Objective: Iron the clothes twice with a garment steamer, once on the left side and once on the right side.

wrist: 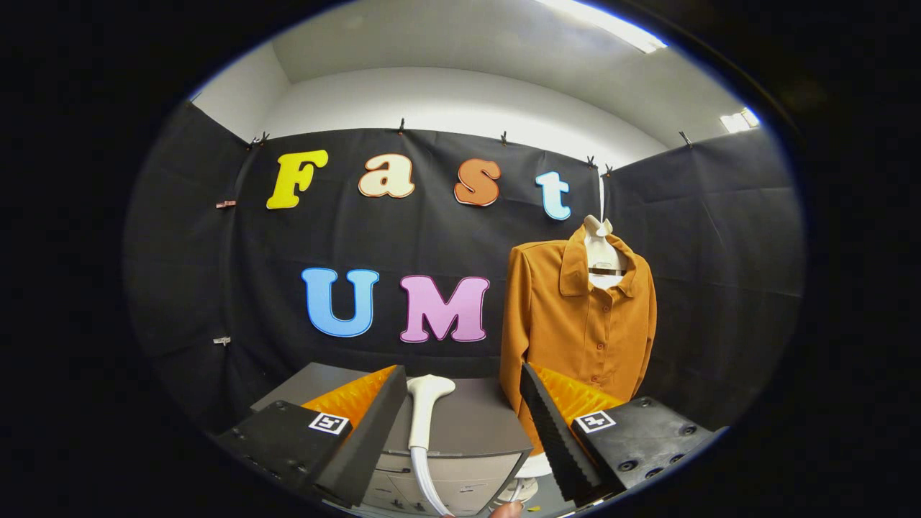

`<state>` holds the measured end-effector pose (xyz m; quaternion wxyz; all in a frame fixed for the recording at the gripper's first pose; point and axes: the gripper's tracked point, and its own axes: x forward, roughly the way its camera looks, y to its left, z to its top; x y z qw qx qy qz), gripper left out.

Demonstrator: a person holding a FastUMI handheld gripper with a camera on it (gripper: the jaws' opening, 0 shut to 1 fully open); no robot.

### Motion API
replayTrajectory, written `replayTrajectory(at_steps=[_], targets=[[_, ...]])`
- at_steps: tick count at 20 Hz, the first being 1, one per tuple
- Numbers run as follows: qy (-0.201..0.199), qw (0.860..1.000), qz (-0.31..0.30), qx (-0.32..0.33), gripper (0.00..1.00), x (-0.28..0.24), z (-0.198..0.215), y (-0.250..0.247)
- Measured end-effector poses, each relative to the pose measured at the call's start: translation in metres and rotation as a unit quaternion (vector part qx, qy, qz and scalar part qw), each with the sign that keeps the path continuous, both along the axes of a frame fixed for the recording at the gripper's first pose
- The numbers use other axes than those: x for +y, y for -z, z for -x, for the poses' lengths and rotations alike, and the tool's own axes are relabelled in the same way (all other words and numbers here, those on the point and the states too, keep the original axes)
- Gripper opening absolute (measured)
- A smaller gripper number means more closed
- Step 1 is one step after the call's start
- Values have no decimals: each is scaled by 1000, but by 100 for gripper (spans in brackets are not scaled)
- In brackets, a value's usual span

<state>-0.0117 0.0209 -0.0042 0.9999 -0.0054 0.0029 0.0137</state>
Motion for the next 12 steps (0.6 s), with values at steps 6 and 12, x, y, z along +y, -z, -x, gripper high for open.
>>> replayTrajectory(at_steps=[6,12], targets=[[-4,1000,2,17,98,6,-4,12],[-13,995,-1,94,98,22,-36,59]])
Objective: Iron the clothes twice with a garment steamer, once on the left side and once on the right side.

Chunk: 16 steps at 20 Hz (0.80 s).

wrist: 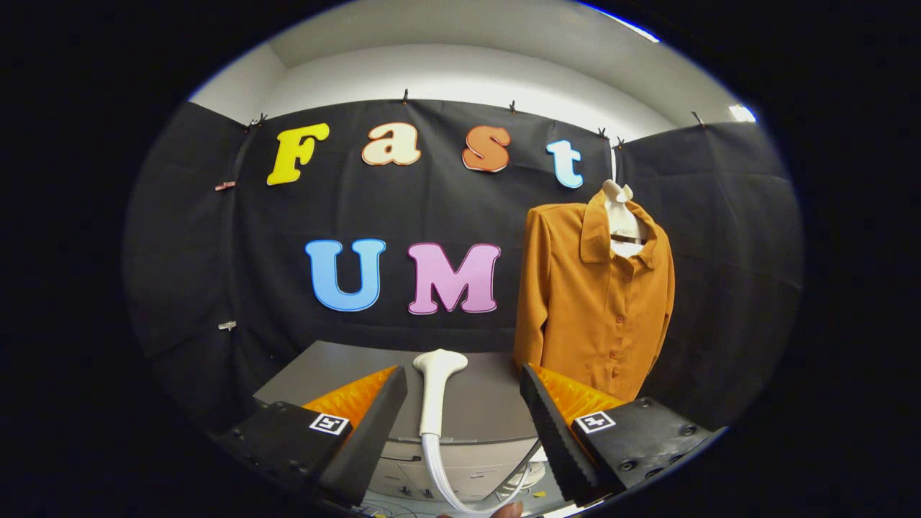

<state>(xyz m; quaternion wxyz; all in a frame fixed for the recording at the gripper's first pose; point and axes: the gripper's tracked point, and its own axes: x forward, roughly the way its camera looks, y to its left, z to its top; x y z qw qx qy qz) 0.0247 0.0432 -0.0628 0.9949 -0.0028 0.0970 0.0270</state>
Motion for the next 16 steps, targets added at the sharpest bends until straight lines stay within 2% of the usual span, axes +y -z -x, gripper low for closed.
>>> replayTrajectory(at_steps=[4,9,16], targets=[[-2,996,1,88,98,12,-30,51],[-17,982,-9,187,98,41,-64,114],[-12,969,11,246,98,54,-87,167]])
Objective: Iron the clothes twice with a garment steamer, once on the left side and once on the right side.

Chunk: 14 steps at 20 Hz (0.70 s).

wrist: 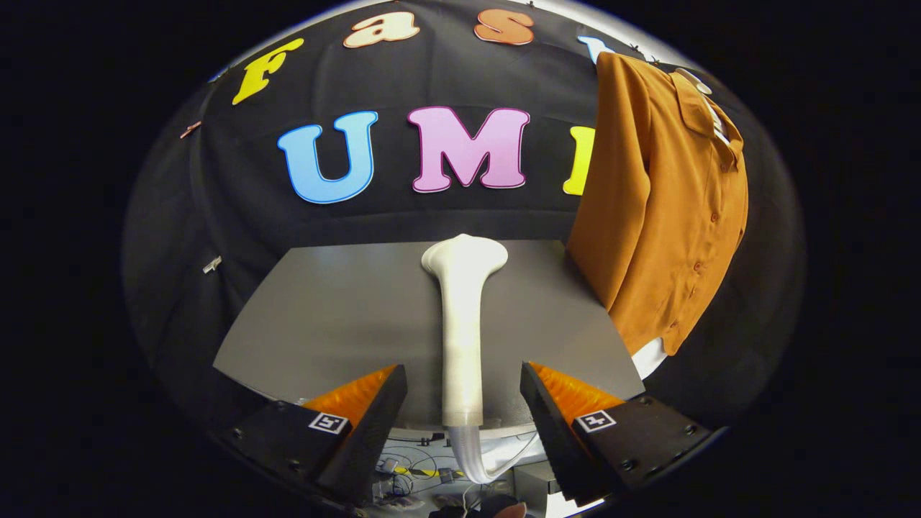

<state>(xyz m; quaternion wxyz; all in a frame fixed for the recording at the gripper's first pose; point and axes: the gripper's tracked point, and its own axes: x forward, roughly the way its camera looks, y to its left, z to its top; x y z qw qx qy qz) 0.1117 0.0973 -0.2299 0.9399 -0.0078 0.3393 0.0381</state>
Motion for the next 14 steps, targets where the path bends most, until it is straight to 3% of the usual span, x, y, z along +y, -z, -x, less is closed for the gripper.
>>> replayTrajectory(at_steps=[2,6,8,9,14], targets=[[-4,1000,8,15,98,3,-6,13],[1,999,-7,43,81,10,-13,34],[10,999,4,35,61,2,-14,36],[0,999,4,32,38,3,-16,39],[-25,999,-19,-16,21,5,-12,27]])
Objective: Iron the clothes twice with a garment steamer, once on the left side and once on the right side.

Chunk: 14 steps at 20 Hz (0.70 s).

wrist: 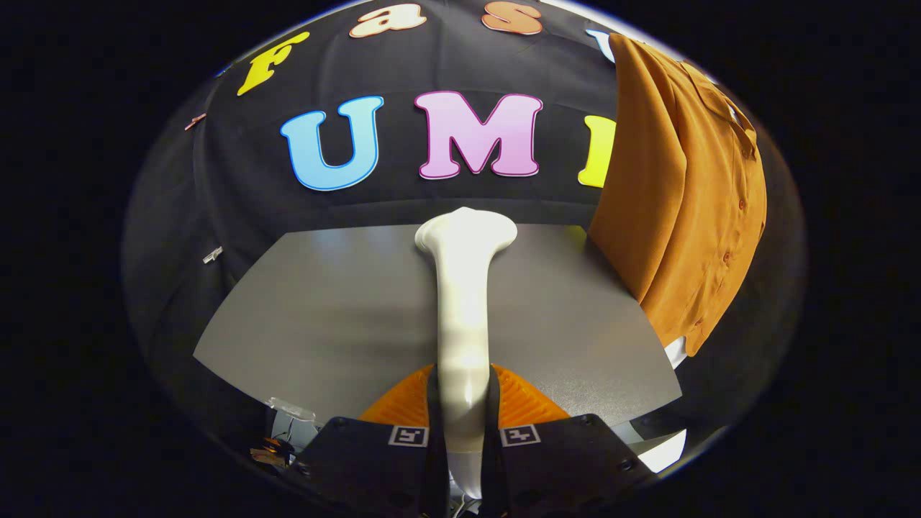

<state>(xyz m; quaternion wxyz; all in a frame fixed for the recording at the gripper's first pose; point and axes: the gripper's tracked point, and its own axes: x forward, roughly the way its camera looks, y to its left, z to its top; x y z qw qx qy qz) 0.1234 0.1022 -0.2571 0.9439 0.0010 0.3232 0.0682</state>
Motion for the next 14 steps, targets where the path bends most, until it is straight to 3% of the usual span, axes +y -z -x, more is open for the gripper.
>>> replayTrajectory(at_steps=[7,14], targets=[[5,993,-42,-110,21,-16,14,-87],[18,970,-71,-233,21,-65,40,-182]])
